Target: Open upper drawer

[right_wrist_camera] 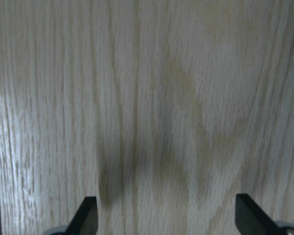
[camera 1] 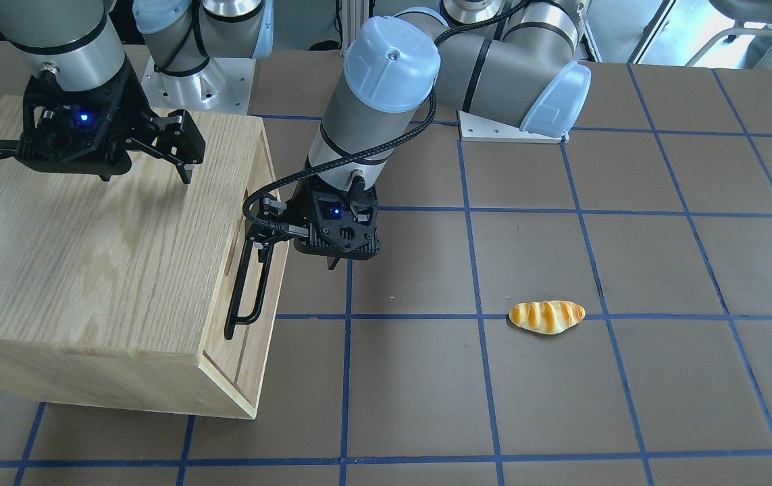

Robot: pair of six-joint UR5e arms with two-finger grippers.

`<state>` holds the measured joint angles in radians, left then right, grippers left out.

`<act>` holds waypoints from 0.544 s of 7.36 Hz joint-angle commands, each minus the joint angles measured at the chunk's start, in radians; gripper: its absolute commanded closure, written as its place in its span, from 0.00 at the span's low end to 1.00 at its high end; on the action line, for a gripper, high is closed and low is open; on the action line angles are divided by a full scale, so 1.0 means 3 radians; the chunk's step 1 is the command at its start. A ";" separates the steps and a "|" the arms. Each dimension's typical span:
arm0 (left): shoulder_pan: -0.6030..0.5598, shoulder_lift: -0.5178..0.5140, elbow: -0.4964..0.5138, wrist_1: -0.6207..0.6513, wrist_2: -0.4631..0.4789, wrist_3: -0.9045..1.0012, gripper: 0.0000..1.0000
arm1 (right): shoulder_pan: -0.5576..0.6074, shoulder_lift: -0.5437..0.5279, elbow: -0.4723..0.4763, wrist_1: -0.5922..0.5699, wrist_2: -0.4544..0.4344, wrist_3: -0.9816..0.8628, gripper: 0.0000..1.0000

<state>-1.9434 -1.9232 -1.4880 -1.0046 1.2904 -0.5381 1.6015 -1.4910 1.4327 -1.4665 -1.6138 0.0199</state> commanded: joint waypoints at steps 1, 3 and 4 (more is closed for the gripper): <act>-0.0026 -0.0027 -0.0005 0.0020 0.0004 -0.0011 0.00 | 0.0000 0.0000 0.0000 0.0000 0.0000 0.0000 0.00; -0.0031 -0.0042 -0.0010 0.0020 0.0004 -0.0006 0.00 | 0.0000 0.0000 0.0000 0.0000 0.0000 -0.0005 0.00; -0.0031 -0.0063 -0.0005 0.0020 0.0004 -0.0006 0.00 | -0.0005 0.0000 0.0000 0.0000 0.0000 0.0000 0.00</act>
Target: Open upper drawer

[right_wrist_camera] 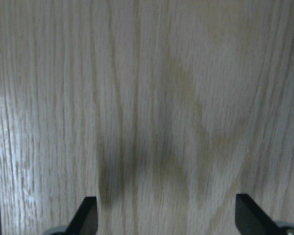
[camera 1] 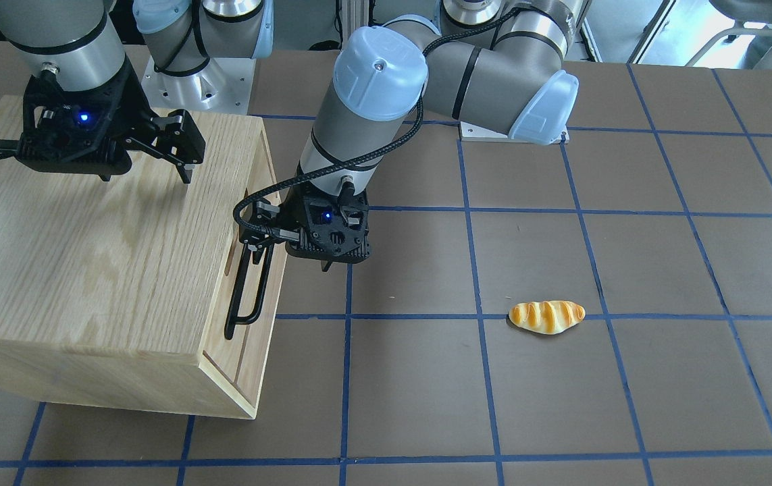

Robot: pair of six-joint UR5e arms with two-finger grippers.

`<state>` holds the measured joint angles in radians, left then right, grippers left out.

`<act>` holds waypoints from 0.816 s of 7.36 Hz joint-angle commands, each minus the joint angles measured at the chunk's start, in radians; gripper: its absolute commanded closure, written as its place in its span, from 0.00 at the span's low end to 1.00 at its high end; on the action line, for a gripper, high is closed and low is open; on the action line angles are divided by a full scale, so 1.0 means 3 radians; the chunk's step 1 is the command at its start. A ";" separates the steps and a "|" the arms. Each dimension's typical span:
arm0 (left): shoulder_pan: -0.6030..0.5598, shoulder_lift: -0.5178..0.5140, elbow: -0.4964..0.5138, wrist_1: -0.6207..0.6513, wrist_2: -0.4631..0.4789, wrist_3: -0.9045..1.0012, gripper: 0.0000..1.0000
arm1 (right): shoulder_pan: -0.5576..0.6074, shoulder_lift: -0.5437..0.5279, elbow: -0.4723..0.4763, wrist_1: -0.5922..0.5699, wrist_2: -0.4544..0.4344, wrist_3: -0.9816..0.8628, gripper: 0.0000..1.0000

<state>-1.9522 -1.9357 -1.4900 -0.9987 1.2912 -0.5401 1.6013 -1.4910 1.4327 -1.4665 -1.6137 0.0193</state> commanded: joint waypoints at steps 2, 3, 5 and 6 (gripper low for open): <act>-0.0007 -0.0036 -0.0003 0.0000 -0.0004 0.0001 0.00 | 0.0001 0.0000 0.0000 0.0000 0.0000 -0.0003 0.00; -0.0007 -0.0047 -0.0003 0.0000 -0.0004 0.0001 0.00 | 0.0001 0.0000 0.0000 0.0000 0.0000 -0.0003 0.00; -0.0007 -0.0057 0.0002 0.0000 -0.0004 0.0006 0.00 | 0.0001 0.0000 0.0000 0.0000 0.0000 -0.0003 0.00; -0.0007 -0.0067 0.0002 0.0000 0.0001 0.0006 0.00 | 0.0001 0.0000 0.0005 0.0000 0.0000 0.0002 0.00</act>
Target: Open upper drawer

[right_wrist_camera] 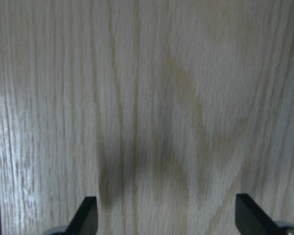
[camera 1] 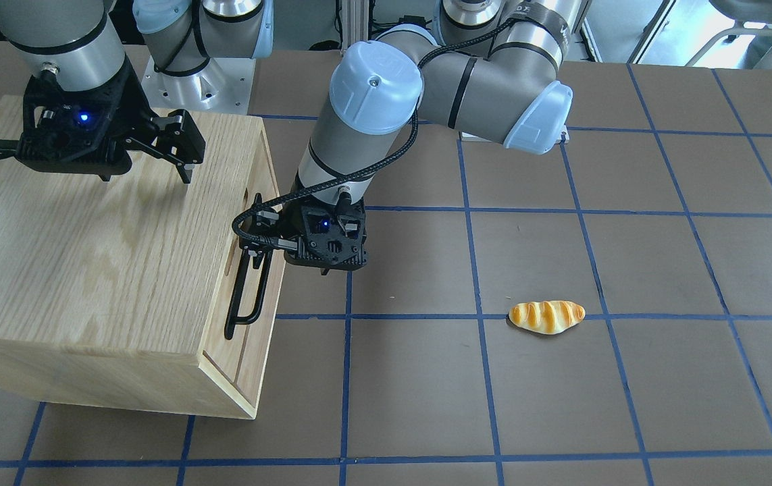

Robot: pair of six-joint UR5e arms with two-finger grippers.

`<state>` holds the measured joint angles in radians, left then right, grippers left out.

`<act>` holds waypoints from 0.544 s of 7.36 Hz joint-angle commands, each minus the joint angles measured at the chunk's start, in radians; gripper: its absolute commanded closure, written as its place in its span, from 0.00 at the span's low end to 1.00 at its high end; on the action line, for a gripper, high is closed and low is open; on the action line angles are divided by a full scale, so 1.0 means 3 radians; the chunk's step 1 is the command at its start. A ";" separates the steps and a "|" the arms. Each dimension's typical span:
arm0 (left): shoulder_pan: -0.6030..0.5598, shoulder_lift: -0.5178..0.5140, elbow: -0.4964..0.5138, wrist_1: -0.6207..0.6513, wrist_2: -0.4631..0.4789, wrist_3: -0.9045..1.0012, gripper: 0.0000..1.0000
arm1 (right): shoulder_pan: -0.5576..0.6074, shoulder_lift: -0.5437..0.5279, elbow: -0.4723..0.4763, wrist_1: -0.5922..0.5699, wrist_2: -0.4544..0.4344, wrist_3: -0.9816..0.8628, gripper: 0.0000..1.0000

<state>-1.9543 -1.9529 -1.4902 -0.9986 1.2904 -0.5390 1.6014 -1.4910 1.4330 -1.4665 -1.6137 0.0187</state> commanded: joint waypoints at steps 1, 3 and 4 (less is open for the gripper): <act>0.0000 -0.0020 0.0002 0.0000 0.0004 0.0042 0.00 | 0.0000 0.0000 -0.0001 0.0000 0.0000 -0.0001 0.00; 0.0000 -0.0040 0.0002 0.0000 0.0019 0.0063 0.00 | 0.0000 0.0000 -0.0001 0.0000 0.0000 -0.0001 0.00; 0.0005 -0.0035 0.0012 0.0000 0.0050 0.0073 0.00 | 0.0000 0.0000 -0.0001 0.0000 0.0000 -0.0001 0.00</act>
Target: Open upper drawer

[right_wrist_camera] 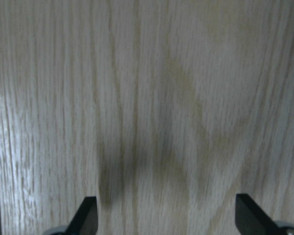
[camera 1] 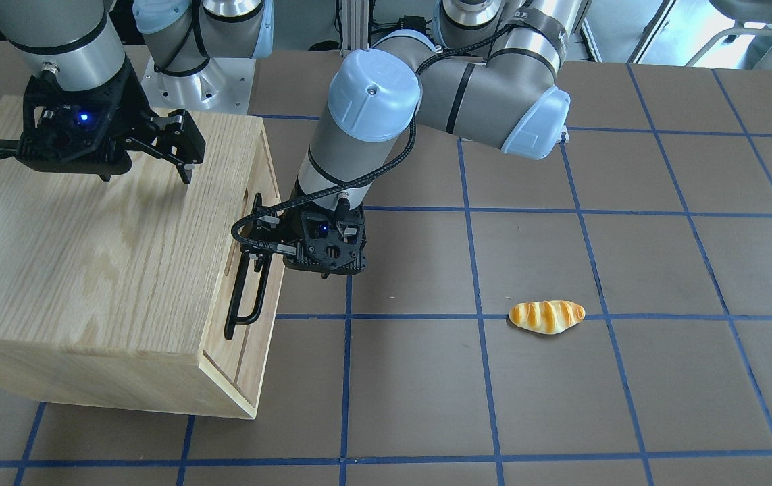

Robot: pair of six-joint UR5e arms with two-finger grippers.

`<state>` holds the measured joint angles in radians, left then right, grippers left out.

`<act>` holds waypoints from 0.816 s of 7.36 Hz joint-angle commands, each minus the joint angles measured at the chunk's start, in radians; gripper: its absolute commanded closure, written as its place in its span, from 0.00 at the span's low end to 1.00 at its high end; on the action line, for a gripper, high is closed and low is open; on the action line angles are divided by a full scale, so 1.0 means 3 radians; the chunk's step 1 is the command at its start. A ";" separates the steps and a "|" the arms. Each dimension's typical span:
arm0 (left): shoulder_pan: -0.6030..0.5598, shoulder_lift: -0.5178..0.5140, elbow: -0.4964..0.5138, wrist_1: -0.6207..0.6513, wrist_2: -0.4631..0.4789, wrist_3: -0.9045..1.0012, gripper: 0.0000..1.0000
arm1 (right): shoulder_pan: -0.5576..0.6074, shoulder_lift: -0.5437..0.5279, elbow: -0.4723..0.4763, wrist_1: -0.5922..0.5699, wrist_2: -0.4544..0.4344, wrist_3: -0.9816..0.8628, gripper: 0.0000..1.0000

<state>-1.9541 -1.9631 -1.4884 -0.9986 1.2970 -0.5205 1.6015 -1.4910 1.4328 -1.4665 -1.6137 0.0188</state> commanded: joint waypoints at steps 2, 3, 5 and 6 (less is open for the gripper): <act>0.0005 0.0004 0.0007 -0.0005 0.0226 0.0160 0.00 | 0.0000 0.0000 0.0000 0.0000 0.0000 -0.0001 0.00; 0.0005 0.0004 0.0007 -0.0005 0.0237 0.0160 0.00 | 0.0000 0.0000 0.0000 0.0000 0.0000 0.0004 0.00; 0.0030 0.0034 0.0017 -0.0010 0.0284 0.0160 0.00 | 0.0000 0.0000 0.0000 0.0000 0.0000 0.0004 0.00; 0.0040 0.0044 0.0017 -0.0015 0.0284 0.0160 0.00 | 0.0000 0.0000 0.0005 0.0000 0.0000 0.0004 0.00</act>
<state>-1.9457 -1.9542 -1.4841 -1.0015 1.3796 -0.4728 1.6014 -1.4911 1.4334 -1.4665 -1.6137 0.0199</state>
